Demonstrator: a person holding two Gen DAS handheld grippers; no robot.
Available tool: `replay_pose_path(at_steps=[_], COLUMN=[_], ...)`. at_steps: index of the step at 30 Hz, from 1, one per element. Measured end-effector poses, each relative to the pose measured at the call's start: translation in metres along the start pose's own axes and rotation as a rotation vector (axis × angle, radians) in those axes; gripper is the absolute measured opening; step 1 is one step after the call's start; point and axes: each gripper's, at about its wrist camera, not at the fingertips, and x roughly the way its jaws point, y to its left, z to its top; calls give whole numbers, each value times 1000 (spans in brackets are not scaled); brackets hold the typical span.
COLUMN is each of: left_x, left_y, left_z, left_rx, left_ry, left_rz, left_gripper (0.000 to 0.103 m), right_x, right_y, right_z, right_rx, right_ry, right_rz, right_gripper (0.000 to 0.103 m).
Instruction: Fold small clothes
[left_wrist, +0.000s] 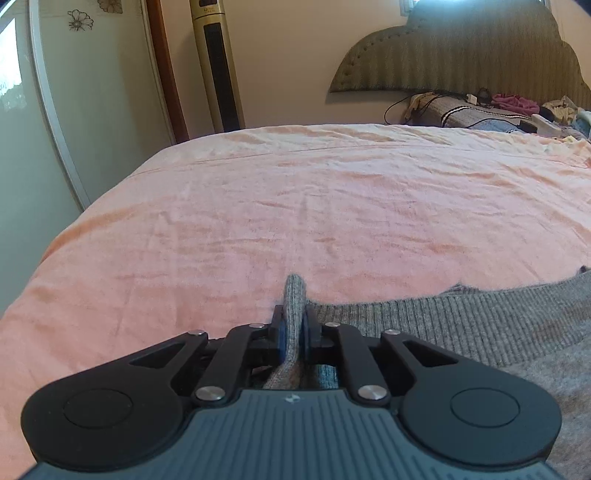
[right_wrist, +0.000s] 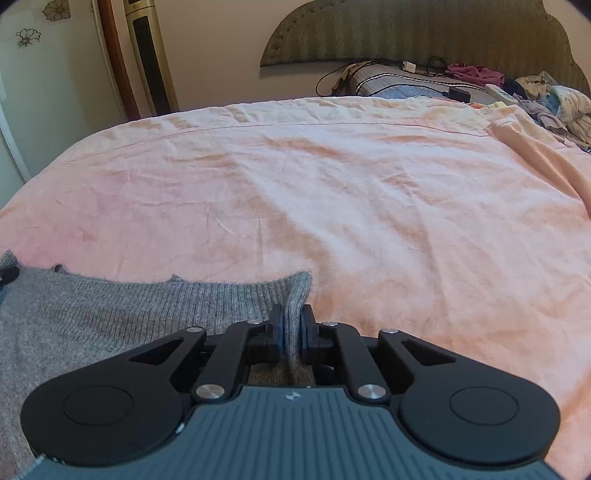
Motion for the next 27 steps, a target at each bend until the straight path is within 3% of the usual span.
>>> replay_pose_path(at_steps=[1,2,3,4,5,6,8,12,18,20,23,27], left_x=[-7,-16,-23,-29,-35,-39,-43,-26,-7,4,15,-6], left_y=[-2,-4,-7,-12,-17,-21,-31,-38,-16,-1,20,13], left_z=[2,4,5,6,6,5,-1,-14,-19,-13,-10,-10], left_rx=[-13,-25,-28,-24,-19,-13,11,28,-14,-52,-169,-109], left_ry=[-10,-27,-44,-62,-76,-94,-113,-21,5,21,75,47], left_rz=[-8,-31,-57,-80,-90,-95,-115,-117,-44,-2,-20,40], left_gripper=[13,19,33,44,73,89,89,89,89,90,99,97], right_x=[-3,-7,-11,-15,-19,-23,-35,-49,-9,-3,1,-5], right_y=[0,-1,-1,0,1,4,10,28,30,24,24,31], right_z=[0,0,0,0,1,2,5,2,-13,-20,-22,-17], right_rx=[1,4,9,9,5,0,-6,-35,-66,-95,-97,-98], right_ry=[-7,-16,-29,-38,-47,-58,-90,-126,16,-38,-54,-18], right_rz=[-10,-3,12,19,23,27,42,95,110,104,97,67], right_gripper=[53,60,66,66,66,66,66,72,74,80,87,90])
